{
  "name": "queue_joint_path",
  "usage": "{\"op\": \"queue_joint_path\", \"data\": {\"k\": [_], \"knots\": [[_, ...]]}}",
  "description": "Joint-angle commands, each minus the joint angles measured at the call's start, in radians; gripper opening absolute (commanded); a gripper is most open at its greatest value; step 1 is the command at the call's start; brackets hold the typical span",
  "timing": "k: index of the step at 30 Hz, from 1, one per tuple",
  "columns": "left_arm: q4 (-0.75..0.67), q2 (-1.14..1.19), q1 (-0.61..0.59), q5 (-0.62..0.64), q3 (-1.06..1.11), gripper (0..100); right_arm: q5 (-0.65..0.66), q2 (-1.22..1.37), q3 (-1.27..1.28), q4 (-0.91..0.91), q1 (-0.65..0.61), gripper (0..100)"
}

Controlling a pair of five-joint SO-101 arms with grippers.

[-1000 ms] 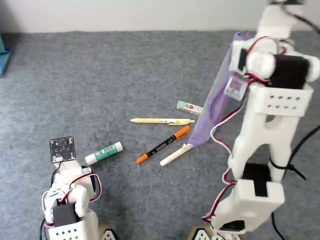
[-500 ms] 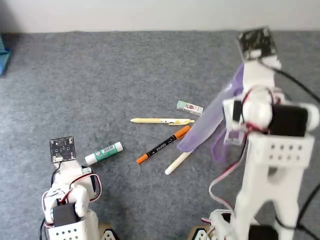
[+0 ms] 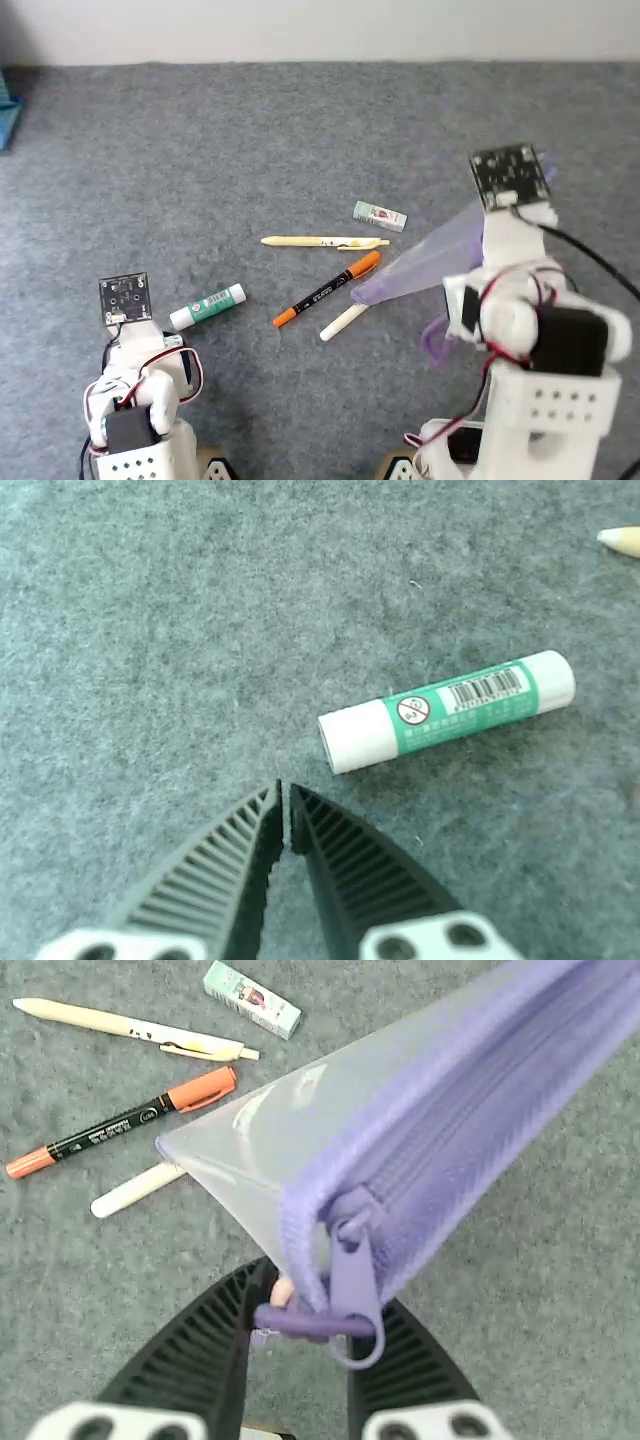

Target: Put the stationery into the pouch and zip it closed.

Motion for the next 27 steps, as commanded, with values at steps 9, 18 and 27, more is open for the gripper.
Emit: {"op": "queue_joint_path", "data": {"k": [9, 18, 27], "knots": [[-0.011, -0.011, 0.009, 0.005, -0.012, 2, 0.003, -0.266, 0.256, 0.038, -0.008, 0.8], [-0.017, -0.011, 0.072, -0.064, -0.28, 12, 0.009, -0.429, 0.307, 0.038, -0.01, 0.8], [-0.1, -0.006, 0.473, 0.164, -0.321, 40, 0.011, -0.532, 0.302, 0.038, -0.01, 0.8]]}}
